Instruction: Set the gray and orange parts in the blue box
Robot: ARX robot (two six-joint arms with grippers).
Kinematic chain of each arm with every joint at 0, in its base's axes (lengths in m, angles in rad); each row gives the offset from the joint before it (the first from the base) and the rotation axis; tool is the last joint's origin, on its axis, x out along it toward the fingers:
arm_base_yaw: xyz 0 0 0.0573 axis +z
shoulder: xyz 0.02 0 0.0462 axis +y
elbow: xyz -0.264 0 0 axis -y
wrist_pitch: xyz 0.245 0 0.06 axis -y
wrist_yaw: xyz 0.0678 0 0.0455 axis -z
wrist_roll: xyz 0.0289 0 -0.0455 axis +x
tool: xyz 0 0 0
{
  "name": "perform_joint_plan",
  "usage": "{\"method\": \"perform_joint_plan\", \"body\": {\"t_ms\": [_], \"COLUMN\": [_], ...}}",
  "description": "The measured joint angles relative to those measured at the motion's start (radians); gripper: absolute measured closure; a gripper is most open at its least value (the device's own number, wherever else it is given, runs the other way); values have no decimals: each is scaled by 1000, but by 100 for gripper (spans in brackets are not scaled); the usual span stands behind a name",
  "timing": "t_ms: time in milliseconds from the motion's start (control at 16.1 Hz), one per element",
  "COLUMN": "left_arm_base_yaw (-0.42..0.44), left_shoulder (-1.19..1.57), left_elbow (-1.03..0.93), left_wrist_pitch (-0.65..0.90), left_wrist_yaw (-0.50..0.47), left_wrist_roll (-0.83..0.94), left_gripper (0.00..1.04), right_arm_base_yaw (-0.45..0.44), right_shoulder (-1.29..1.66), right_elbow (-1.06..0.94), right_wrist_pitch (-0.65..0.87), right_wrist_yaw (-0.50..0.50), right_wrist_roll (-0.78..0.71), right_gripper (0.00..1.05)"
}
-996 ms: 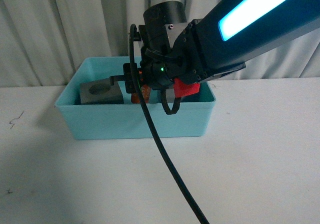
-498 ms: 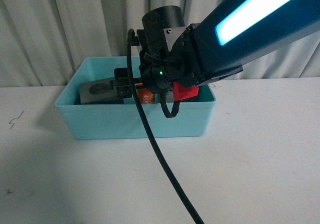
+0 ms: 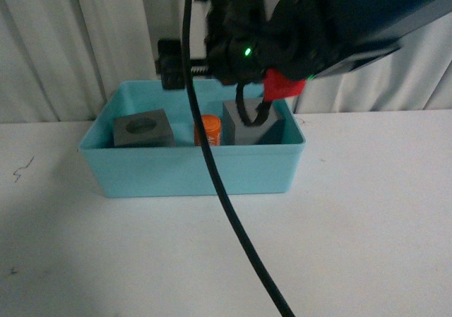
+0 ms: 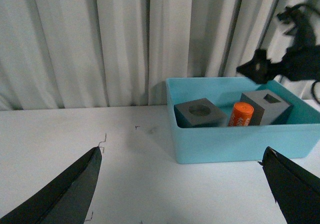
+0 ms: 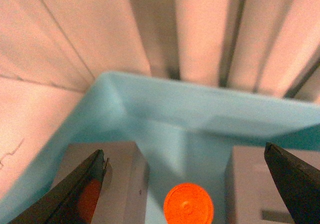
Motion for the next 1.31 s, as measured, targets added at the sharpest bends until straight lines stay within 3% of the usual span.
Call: {"method": "perform_joint_plan", "body": {"t_ms": [124,249,436,560,622,685,747,809,871,1058,1183,1307], "left_arm_base_yaw": [0,0,0,0,0,0,0,0,0,0,0,0], "left_shoulder": [0,0,0,0,0,0,0,0,0,0,0,0], "left_elbow": [0,0,0,0,0,0,0,0,0,0,0,0], "left_wrist_pitch": [0,0,0,0,0,1,0,2,1,1,1,0], "left_wrist_yaw": [0,0,0,0,0,0,2,-2,-1,-1,-1,0], "left_wrist_roll": [0,0,0,0,0,0,0,0,0,0,0,0], "left_gripper": [7,7,7,7,7,7,7,7,7,7,7,7], "right_arm_base_yaw": [-49,-148,-268,-242,-230,-235,-259,-296,-351,-377,-469,-477], "right_shoulder": [-206,-519,-958,-1278,-1355,-1359,-1331,-1392,-1536,-1616,-1661,-1712], "right_elbow": [-174,-496,-988,-1258,-1316,-1323,-1412,-1577,-1610,-1645,-1679,-1695], "right_wrist_pitch": [89,150,3,-206,-251,-188,144,436,413,354,388,303], "right_wrist_yaw": [15,73,208,295,293,297,257,214,159,136,48,38], "right_wrist_roll": [-15,-19,47,162,196,209,127,-35,-98,-113,-113,-114], "right_gripper": [6,6,6,6,6,7,19,43,81,103,103,103]}}
